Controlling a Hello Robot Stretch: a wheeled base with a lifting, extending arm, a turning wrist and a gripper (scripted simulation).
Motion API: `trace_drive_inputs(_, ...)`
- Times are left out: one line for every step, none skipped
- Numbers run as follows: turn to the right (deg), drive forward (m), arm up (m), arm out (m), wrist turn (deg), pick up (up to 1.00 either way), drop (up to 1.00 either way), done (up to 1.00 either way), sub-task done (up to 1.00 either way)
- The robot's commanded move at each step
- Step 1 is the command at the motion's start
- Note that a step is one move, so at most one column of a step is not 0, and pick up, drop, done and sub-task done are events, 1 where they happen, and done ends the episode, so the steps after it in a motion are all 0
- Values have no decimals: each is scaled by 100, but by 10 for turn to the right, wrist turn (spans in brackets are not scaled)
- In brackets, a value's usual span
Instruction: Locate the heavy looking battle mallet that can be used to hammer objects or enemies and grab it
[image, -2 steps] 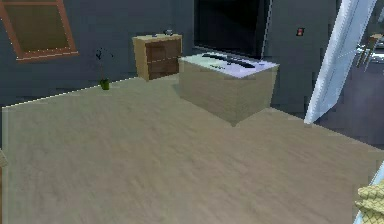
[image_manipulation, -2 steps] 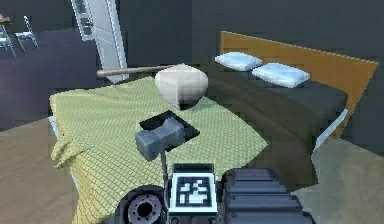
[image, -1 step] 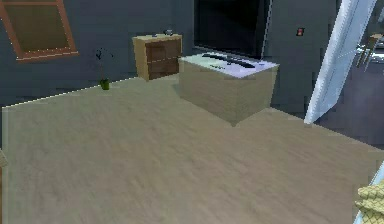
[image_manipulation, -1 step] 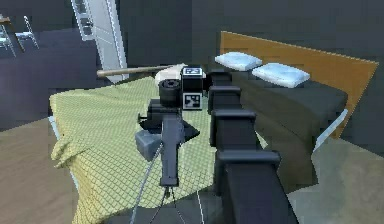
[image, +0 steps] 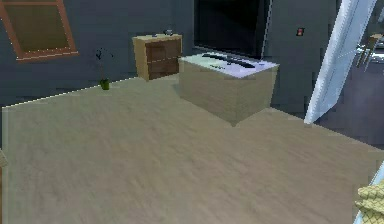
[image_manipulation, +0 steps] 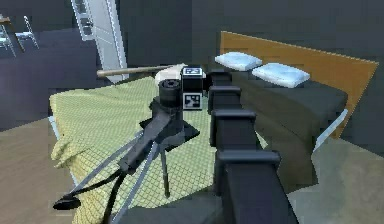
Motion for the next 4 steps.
trace_drive_inputs(0,0,0,0,450,0,0,0,0)
trace_drive_inputs(0,0,0,0,450,0,0,0,0)
trace_drive_inputs(0,0,0,0,90,0,0,0,0)
trace_drive_inputs(0,0,-16,0,0,0,0,0,0)
